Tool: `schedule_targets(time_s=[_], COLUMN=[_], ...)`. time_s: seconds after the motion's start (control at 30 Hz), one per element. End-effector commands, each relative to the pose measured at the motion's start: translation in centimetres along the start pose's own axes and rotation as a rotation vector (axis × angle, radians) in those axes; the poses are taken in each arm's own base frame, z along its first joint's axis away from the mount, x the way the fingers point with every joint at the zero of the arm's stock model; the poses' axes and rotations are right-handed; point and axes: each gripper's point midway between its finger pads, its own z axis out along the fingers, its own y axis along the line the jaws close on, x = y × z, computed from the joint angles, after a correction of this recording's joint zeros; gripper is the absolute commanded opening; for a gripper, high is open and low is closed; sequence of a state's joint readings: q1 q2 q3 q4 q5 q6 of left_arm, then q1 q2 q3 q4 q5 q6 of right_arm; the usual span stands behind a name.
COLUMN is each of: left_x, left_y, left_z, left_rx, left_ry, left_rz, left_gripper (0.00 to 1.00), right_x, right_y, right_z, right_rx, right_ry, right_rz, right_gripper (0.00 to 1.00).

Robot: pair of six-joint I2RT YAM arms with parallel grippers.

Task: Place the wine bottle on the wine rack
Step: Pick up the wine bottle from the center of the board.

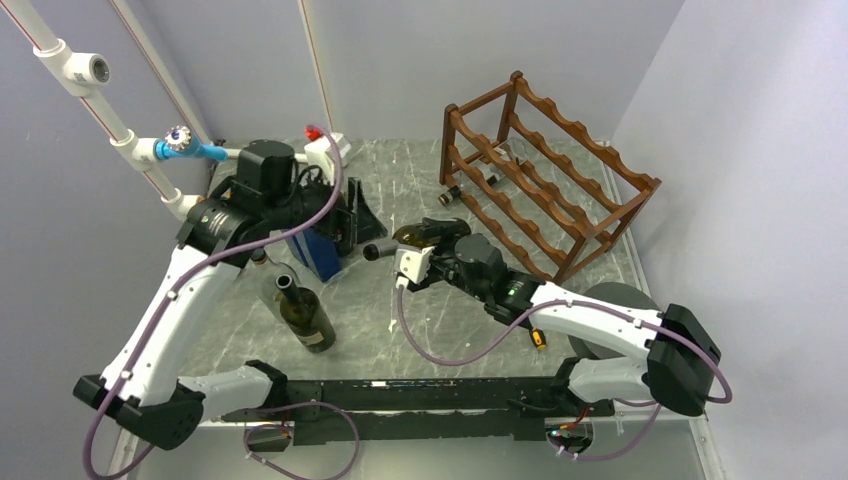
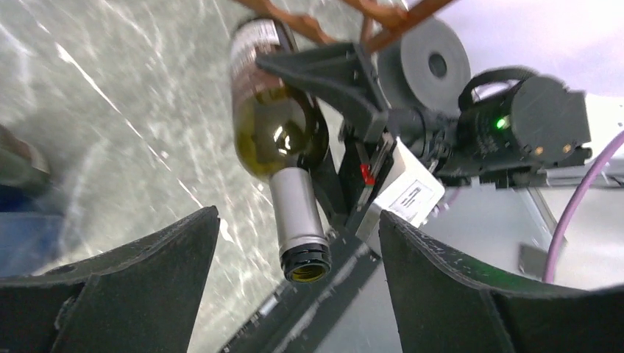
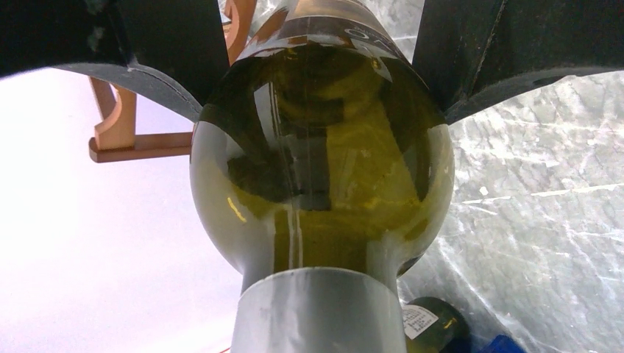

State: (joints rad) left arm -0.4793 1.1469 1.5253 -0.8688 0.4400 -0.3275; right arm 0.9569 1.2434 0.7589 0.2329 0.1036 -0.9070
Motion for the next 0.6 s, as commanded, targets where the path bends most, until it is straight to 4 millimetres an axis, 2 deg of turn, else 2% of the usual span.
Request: schedule_targets(time_s=[0.0,0.17,0.33,0.57], left_x=[3.8,5.1,6.0,8.5], left_y=[-1.4,-1.8,-1.6,-1.8], left_z=[0.9,1.7,2.1,2.9], left_rx=[0.139,0.183,0.155,0.177], left_ry=[0.206,0.249,0.293,0.404], left_rz=[-0.056,-0.085,-0.066,-0.056], left_gripper=[0.83,0.75,0.61,0.5], right_x=[-3.9,-4.6,-4.5,-5.1], right_y=[-5.3,-6.0,-6.2,-6.4], right_z=[-1.9,-2.6,-3.0,-3.0], right_rx=[0.147,0.154,0.165,0.15], right_ry=[-0.118,-0.133,-0.124,-0.12], right_rz=[-0.033,-0.051,-0.062,-0.108], right_gripper=[0.0,0.0,0.0,0.0])
